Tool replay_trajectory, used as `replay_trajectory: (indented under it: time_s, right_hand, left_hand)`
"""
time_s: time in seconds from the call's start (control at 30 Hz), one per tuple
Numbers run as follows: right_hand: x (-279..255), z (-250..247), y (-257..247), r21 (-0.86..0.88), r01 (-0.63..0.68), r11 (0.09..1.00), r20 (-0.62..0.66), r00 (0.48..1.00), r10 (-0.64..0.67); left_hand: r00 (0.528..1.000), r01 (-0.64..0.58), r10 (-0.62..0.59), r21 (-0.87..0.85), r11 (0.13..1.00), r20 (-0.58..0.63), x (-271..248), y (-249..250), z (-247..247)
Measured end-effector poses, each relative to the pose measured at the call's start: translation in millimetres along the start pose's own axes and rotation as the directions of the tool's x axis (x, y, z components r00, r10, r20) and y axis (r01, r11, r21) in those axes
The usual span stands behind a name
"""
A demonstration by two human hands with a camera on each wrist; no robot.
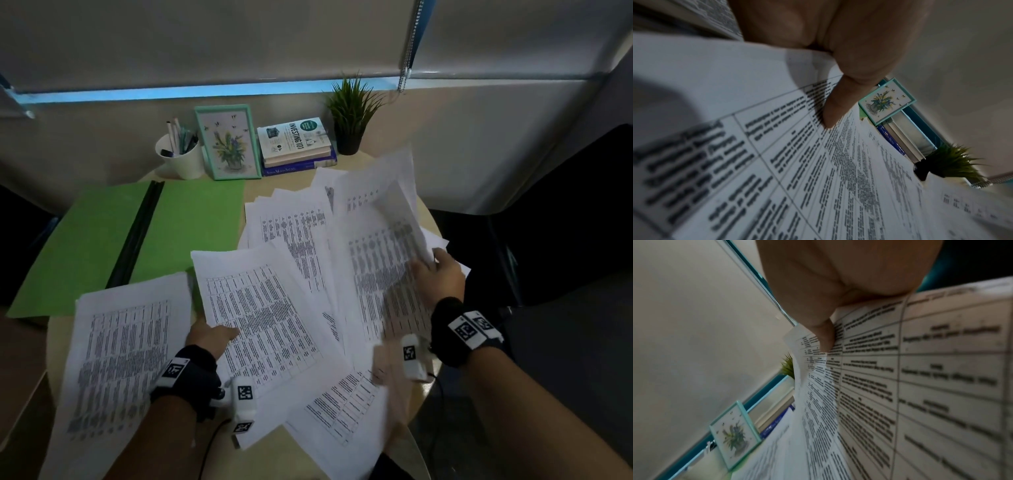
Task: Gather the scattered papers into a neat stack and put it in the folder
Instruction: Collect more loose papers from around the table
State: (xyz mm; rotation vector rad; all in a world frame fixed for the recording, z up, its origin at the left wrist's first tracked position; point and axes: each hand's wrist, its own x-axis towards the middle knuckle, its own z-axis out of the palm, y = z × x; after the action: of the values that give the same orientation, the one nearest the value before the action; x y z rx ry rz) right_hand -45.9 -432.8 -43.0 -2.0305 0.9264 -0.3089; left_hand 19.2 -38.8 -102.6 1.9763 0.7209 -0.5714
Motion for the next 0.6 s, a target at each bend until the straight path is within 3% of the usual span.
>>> replay_trajectory:
  time_s: [0.1, 0.2, 0.27, 0.33, 0.43, 0.53, 0.6]
  right_hand:
    - [12, -8, -11, -0.004, 0.03, 1.0, 0.143, 0.989, -0.029]
    - [15, -1, -9, -0.236, 0.029, 0.971, 0.388, 0.919, 0.067]
    - [10, 4, -1, -0.435, 0.026, 0.9, 0.388, 0.908, 0.161]
    - [2, 1, 9, -0.516, -0.085, 0.852, 0.26, 0.933, 0.25]
    - [-2, -4, 30, -0.464, -0.19, 0.865, 0.167, 0.94, 0.296]
    - [-3, -7, 39, -0.25, -0.222, 0.942, 0.229, 0.932, 0.28]
    - [-4, -10, 37, -0.005, -0.305, 0.952, 0.31, 0.905, 0.292]
  left_hand:
    - [1.0, 0.015, -0.015, 0.029, 0.999, -0.002, 4, -3, 5]
    - [1.0, 0.018, -0.018, 0.063, 0.998, 0.0, 1, -1, 9]
    - [1.0, 0.015, -0.015, 0.067, 0.998, 0.008, -1, -1, 11]
    - [1.0, 0.015, -0.016, 0.078, 0.997, 0.004, -4, 0, 11]
    - [1.0, -0.011, 0.011, 0.075, 0.997, 0.001, -7, -1, 10]
    - [1.0, -0.016, 0.017, 0.069, 0.998, -0.004, -7, -3, 11]
    - [1.0, -0.011, 0.012, 0.079, 0.997, -0.004, -10, -2, 12]
